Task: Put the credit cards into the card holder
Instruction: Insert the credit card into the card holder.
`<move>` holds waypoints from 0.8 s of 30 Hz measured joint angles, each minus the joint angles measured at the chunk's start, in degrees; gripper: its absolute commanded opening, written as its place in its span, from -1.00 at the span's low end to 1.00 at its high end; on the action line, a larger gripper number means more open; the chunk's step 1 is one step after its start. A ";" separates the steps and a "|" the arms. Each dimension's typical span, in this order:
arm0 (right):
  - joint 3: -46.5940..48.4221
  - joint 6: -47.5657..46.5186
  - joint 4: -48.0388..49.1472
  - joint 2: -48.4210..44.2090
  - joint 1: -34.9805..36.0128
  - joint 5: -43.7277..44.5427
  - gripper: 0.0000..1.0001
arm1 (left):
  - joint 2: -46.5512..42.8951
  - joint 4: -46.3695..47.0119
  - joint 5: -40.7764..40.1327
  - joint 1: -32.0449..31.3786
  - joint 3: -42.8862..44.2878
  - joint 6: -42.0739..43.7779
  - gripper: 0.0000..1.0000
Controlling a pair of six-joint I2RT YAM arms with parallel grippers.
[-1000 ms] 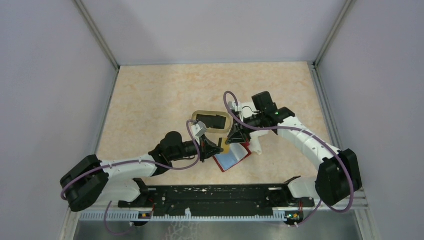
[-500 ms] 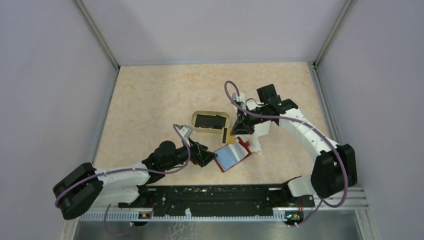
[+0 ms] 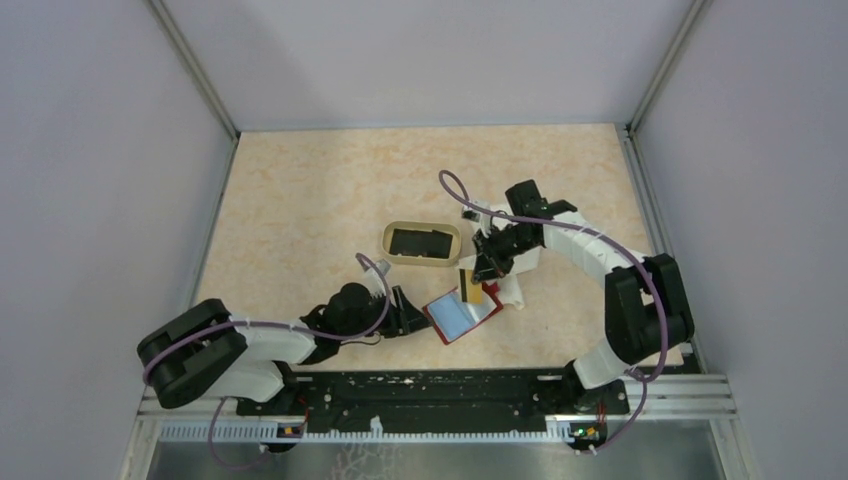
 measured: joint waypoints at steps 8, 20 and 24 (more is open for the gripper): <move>-0.31 4.83 2.03 2.67 0.00 4.87 -1.00 | 4.37 -10.49 -0.90 0.00 5.90 -2.32 0.22; -2.84 8.44 3.37 3.72 -0.13 6.73 -1.00 | 13.20 -15.37 -1.29 0.02 15.04 -1.49 -0.17; -2.84 8.76 3.34 3.76 -0.13 6.12 -1.00 | 14.93 -17.88 -2.97 0.00 18.12 -0.24 -0.17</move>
